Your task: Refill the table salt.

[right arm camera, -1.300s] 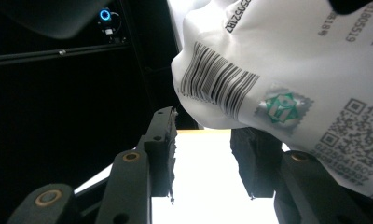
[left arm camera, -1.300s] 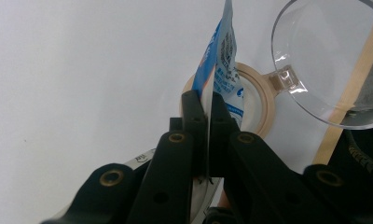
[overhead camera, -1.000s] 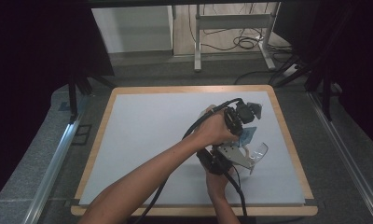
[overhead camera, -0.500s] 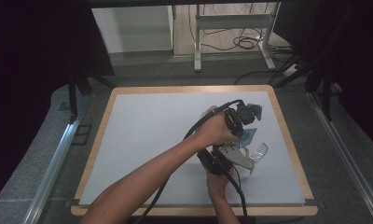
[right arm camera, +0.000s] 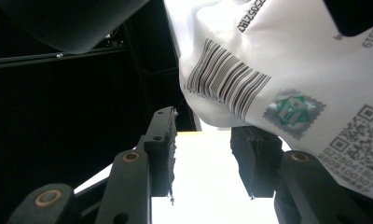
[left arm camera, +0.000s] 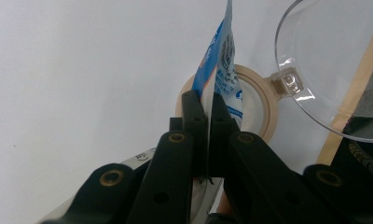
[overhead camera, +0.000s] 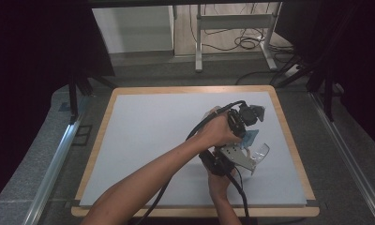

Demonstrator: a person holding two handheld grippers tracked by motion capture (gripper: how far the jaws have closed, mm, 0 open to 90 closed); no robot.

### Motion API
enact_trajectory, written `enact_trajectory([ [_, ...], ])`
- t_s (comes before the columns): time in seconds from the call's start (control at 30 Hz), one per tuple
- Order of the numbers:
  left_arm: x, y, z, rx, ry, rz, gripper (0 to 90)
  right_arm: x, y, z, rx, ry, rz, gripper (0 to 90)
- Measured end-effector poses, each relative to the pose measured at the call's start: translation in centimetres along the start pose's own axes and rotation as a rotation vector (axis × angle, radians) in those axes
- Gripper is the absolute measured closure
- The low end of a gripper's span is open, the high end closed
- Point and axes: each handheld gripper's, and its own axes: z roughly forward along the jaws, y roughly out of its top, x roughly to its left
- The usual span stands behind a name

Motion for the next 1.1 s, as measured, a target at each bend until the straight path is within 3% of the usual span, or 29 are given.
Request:
enact_trajectory([
  [1.1,0.0,-0.6,-1.6,-0.026,0.011,-0.007,90.0,0.8,-0.1,0.1,0.002,0.015,-0.017,60.7],
])
